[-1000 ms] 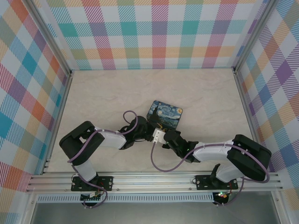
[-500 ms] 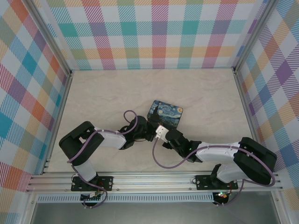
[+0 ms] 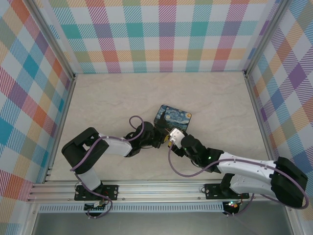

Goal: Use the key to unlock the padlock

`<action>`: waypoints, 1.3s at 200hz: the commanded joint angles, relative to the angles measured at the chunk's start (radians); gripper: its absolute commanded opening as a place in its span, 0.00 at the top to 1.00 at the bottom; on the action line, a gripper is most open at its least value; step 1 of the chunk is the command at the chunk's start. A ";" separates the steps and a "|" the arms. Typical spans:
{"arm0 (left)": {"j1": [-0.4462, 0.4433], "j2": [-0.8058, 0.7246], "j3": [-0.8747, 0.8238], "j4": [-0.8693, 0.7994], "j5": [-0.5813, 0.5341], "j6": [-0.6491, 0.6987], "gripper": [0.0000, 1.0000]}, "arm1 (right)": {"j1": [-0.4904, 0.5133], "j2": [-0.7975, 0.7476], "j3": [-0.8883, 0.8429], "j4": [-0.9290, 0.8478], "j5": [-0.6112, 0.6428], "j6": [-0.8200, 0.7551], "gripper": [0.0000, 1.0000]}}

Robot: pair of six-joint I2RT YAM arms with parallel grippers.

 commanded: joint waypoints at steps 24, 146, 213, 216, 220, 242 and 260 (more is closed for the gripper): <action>-0.001 0.014 -0.013 0.018 -0.024 -0.005 0.88 | -0.043 -0.125 0.058 -0.114 0.041 0.192 0.24; -0.006 -0.060 0.073 -0.329 -0.049 0.222 1.00 | -0.293 -0.087 0.086 -0.244 -0.353 0.390 0.18; -0.007 -0.041 0.065 -0.226 -0.012 0.138 1.00 | -0.304 -0.037 0.039 -0.125 -0.556 0.377 0.39; -0.008 -0.041 0.066 -0.226 -0.010 0.133 1.00 | -0.301 -0.039 0.028 -0.112 -0.548 0.363 0.40; -0.007 -0.039 0.068 -0.225 -0.006 0.127 1.00 | -0.296 -0.042 0.013 -0.092 -0.532 0.346 0.40; -0.007 -0.035 0.079 -0.223 0.007 0.111 1.00 | -0.241 -0.065 -0.055 0.013 -0.449 0.200 0.44; -0.007 -0.034 0.076 -0.210 0.011 0.089 1.00 | -0.182 -0.077 -0.099 0.093 -0.369 0.073 0.46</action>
